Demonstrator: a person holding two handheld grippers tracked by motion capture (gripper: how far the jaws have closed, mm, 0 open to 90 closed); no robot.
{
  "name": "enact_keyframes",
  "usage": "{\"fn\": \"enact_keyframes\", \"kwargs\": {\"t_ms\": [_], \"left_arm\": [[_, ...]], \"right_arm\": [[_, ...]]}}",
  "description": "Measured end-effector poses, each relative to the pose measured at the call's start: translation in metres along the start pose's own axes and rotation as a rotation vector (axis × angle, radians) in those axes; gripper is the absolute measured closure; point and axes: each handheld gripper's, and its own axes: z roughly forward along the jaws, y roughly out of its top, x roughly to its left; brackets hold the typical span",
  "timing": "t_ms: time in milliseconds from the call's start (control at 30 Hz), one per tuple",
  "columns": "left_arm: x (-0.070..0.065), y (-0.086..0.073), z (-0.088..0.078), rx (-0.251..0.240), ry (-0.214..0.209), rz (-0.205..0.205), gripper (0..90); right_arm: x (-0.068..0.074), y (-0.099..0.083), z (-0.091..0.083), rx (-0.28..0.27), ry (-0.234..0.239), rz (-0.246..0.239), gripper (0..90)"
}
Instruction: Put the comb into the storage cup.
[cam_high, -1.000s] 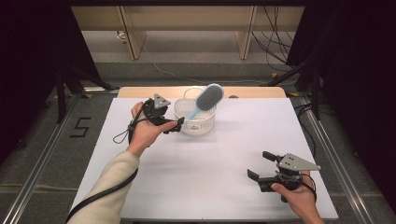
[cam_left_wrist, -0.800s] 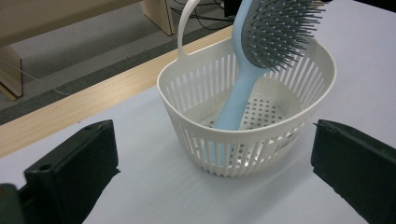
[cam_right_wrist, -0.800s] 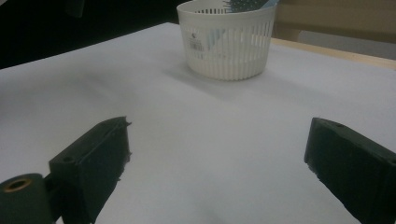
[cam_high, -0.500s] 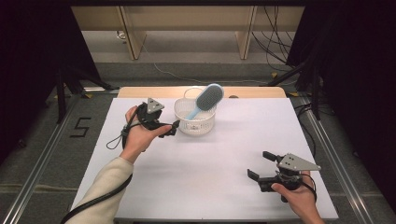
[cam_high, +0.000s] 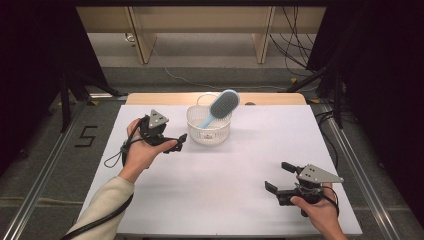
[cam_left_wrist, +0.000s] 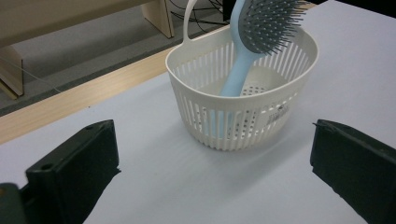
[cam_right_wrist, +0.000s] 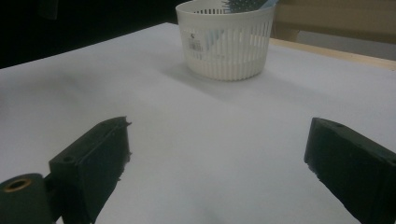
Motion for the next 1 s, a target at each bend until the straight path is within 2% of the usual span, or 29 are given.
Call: {"fn": "enact_keyframes", "kwargs": {"t_ms": [467,1000], "left_arm": [[-0.007,-0.019,-0.014,0.004,-0.017,0.018,1.0],[-0.013,-0.031,-0.028,-0.014,-0.036,0.04,1.1]], "right_arm": [[0.0,0.0,0.0,0.0,-0.001,0.002,7.4],[0.0,0.0,0.0,0.0,-0.001,0.001,7.4]]}}
